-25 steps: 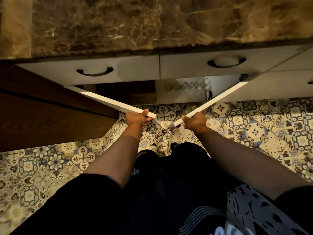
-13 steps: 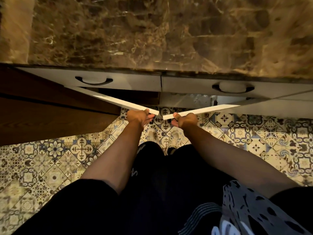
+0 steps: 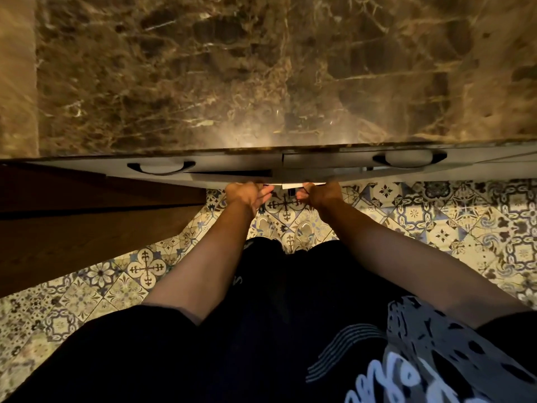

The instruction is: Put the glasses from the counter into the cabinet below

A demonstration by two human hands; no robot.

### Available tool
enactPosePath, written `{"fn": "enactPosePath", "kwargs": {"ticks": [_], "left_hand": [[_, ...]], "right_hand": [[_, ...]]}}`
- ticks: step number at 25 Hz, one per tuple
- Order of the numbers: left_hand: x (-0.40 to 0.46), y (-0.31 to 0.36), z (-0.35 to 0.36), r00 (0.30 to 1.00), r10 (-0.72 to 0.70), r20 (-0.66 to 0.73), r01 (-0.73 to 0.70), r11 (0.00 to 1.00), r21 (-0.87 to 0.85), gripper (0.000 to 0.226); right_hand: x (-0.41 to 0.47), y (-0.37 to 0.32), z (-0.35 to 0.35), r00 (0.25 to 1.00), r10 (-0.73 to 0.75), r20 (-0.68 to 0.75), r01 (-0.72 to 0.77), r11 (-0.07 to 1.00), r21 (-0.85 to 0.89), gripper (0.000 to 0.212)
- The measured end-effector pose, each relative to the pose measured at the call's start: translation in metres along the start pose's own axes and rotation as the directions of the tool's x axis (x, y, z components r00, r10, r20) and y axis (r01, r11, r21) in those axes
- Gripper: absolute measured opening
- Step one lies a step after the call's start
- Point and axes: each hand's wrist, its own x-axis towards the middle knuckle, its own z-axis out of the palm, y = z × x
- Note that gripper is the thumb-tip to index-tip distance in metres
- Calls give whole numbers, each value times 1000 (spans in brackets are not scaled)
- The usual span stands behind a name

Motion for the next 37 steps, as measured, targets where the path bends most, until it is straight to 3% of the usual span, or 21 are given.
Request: {"fn": "enactPosePath", "kwargs": {"ticks": [3, 8, 15, 17, 19, 25, 29, 33, 37], "left_hand": [[5, 4, 4, 1000, -20, 7, 20, 998, -64, 32], [11, 15, 3, 997, -58, 48, 63, 991, -120, 34], [20, 16, 0, 1000, -10, 29, 11, 999, -45, 33], [20, 17, -1, 999, -20, 33, 22, 999, -37, 33], [20, 16, -1, 999, -25, 31, 26, 999, -31, 33], [11, 15, -2, 996, -35, 76, 29, 996, 87, 45], [8, 9, -7, 997, 29, 70, -48, 955, 292, 32], [0, -12, -19, 975, 126, 183, -208, 804, 557, 15], [4, -39, -38, 925, 159, 347, -376, 525, 763, 13]], "right_hand": [[-1, 1, 2, 999, -41, 24, 38, 995, 88, 11], [5, 1, 5, 998, -56, -4, 56, 998, 4, 21], [-1, -14, 10, 996, -85, -11, 84, 994, -68, 30], [0, -13, 9, 998, -52, 41, 51, 998, 24, 18], [-2, -14, 11, 996, -28, 82, 20, 995, 102, 28], [-4, -15, 4, 997, -59, 51, 70, 962, -265, 39], [-8, -14, 2, 992, -118, 46, 127, 920, -370, 36], [-21, 4, -4, 972, -210, 106, 227, 716, -660, 27], [-45, 20, -18, 941, -227, 249, 327, 441, -835, 33]]}}
